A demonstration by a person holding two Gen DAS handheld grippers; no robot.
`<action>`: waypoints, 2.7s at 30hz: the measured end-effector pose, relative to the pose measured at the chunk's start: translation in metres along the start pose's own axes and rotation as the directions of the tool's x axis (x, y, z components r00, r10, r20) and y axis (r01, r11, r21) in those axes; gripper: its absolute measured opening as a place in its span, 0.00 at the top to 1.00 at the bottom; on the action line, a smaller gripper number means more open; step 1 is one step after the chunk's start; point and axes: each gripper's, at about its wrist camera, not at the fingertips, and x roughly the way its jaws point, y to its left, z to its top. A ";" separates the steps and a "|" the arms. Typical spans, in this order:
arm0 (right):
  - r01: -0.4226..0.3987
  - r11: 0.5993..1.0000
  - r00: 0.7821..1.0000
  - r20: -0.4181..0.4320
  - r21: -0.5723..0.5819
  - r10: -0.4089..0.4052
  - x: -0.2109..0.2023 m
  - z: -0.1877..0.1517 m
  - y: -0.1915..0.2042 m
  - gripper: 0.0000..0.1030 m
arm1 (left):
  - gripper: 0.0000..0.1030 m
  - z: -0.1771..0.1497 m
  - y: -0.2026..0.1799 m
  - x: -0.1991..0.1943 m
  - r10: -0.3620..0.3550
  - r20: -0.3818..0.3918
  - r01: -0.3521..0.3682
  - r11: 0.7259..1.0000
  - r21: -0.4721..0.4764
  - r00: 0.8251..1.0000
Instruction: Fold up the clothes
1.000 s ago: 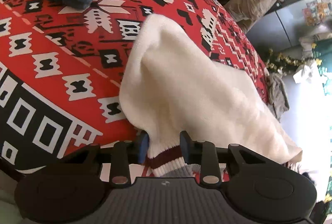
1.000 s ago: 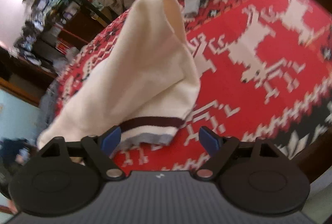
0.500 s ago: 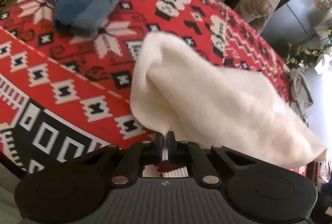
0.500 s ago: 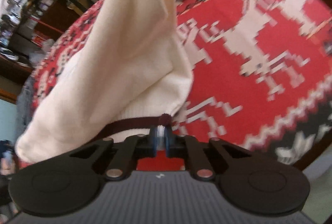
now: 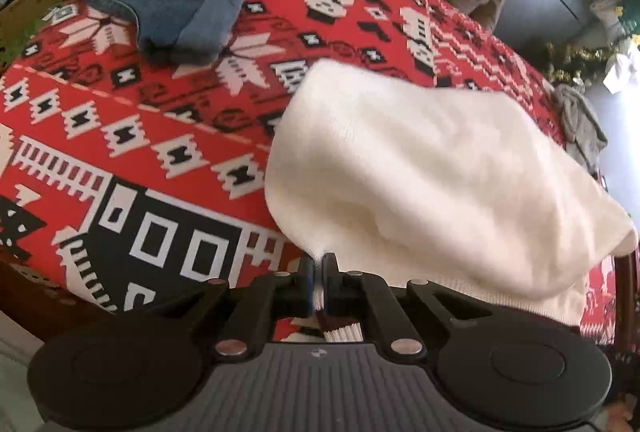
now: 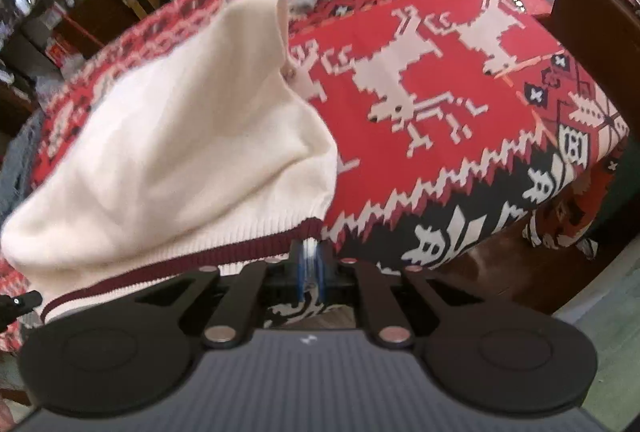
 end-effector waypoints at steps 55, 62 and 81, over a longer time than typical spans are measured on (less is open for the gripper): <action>-0.201 0.837 0.977 -0.043 -0.509 0.208 -0.010 0.044 0.075 0.83 | 0.93 0.011 -0.089 -0.006 -0.071 -0.125 0.123 0.869 0.478 0.990; -0.206 0.899 0.978 -0.053 -0.386 0.201 -0.004 0.006 0.038 0.83 | 0.86 0.000 -0.069 -0.011 -0.103 -0.110 0.140 0.899 0.415 0.989; -0.112 0.920 0.982 0.102 -0.375 0.161 0.003 0.101 0.043 0.30 | 0.52 0.080 -0.122 0.043 -0.039 -0.059 0.061 0.896 0.441 0.997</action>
